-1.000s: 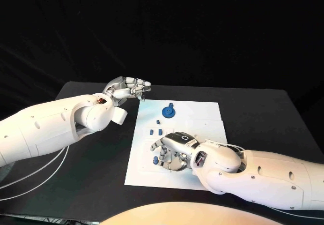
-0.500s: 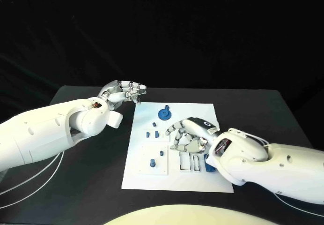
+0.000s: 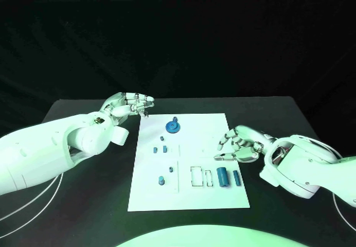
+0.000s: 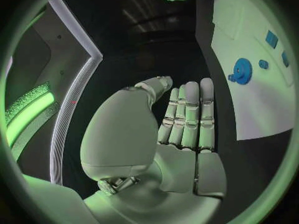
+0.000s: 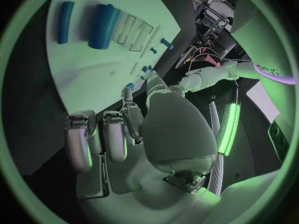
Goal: Assemble the parts on the task board
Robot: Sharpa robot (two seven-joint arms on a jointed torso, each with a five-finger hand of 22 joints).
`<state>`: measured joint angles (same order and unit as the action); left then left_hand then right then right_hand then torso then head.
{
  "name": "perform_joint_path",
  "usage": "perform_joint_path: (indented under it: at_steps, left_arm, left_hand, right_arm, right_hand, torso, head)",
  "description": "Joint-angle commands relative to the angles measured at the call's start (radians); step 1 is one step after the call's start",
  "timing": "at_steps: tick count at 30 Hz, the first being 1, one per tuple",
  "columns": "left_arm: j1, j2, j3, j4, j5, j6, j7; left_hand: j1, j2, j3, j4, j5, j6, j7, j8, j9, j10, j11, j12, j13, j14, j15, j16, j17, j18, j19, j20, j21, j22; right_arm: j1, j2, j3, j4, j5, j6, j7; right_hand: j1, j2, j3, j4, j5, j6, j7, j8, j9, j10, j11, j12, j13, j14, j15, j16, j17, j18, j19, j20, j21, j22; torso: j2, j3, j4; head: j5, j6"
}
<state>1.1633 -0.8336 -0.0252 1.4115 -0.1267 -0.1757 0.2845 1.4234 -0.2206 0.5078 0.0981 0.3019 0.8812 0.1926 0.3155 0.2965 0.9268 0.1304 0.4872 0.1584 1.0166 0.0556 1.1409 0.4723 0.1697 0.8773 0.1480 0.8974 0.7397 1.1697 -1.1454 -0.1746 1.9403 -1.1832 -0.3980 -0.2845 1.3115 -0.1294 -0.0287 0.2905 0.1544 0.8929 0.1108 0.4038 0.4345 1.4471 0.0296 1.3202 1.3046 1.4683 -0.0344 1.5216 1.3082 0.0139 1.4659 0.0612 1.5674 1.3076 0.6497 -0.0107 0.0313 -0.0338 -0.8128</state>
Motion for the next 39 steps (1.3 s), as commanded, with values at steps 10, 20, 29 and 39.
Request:
perform_joint_path:
  at_steps: [10,20,29,39]
  left_arm:
    - [-0.005,0.007,0.001,0.003,0.005,0.018,0.013]
    - [-0.007,0.004,0.001,0.004,0.005,0.025,0.014]
    - [-0.007,0.000,0.001,0.006,0.009,0.045,0.013]
    - [-0.007,-0.005,0.001,0.008,0.009,0.050,0.012]
  left_hand:
    - [-0.004,0.006,-0.007,0.001,0.001,-0.009,0.001,0.004,0.000,-0.008,0.000,0.006,-0.002,-0.007,0.002,-0.005,-0.001,0.013,0.003,0.006,-0.005,-0.002]
    - [-0.004,0.006,-0.007,0.001,0.001,-0.009,0.001,0.005,0.000,-0.009,0.000,0.006,-0.002,-0.007,0.002,-0.005,-0.001,0.013,0.003,0.006,-0.006,-0.002]
    - [-0.005,0.005,-0.008,0.003,0.002,-0.009,0.001,0.006,0.000,-0.015,0.001,0.005,-0.002,-0.010,0.003,-0.005,-0.001,0.013,0.001,0.007,-0.008,-0.003]
    - [-0.005,0.005,-0.009,0.003,0.002,-0.009,0.001,0.007,0.000,-0.016,0.001,0.005,-0.002,-0.010,0.003,-0.005,-0.001,0.013,0.001,0.007,-0.009,-0.003]
  right_arm:
    - [-0.030,-0.056,-0.015,0.020,-0.040,0.143,-0.169]
    - [-0.062,-0.033,-0.020,0.012,-0.047,0.145,-0.187]
    - [-0.080,0.006,-0.020,-0.015,-0.050,0.146,-0.198]
    - [-0.104,0.057,-0.020,-0.057,-0.051,0.160,-0.216]
  right_hand:
    - [-0.098,0.024,-0.078,0.005,0.068,0.002,-0.006,0.024,0.018,0.058,-0.004,0.132,0.175,0.086,-0.010,0.019,0.178,-0.014,0.105,-0.003,0.003,0.263]
    - [-0.143,0.013,-0.111,0.006,0.040,0.015,-0.010,0.034,0.025,0.056,-0.008,0.130,0.175,0.087,-0.012,0.021,0.183,-0.014,0.105,-0.005,0.003,0.263]
    - [-0.147,0.019,-0.110,0.005,0.036,0.019,-0.012,0.037,0.027,0.056,-0.009,0.131,0.176,0.087,-0.013,0.022,0.184,-0.014,0.105,-0.005,0.003,0.263]
    - [-0.145,0.033,-0.106,0.004,0.037,0.027,-0.015,0.043,0.030,0.056,-0.011,0.130,0.176,0.087,-0.015,0.022,0.185,-0.014,0.105,-0.007,0.003,0.263]
  torso:
    - [-0.007,-0.0020,-0.0031]
    - [-0.005,-0.0027,-0.0048]
    - [-0.005,-0.0028,-0.0041]
    - [-0.005,-0.0019,-0.0039]
  head:
    - [-0.020,0.002]
    - [-0.021,0.000]
    - [-0.022,-0.005]
    - [-0.015,-0.010]
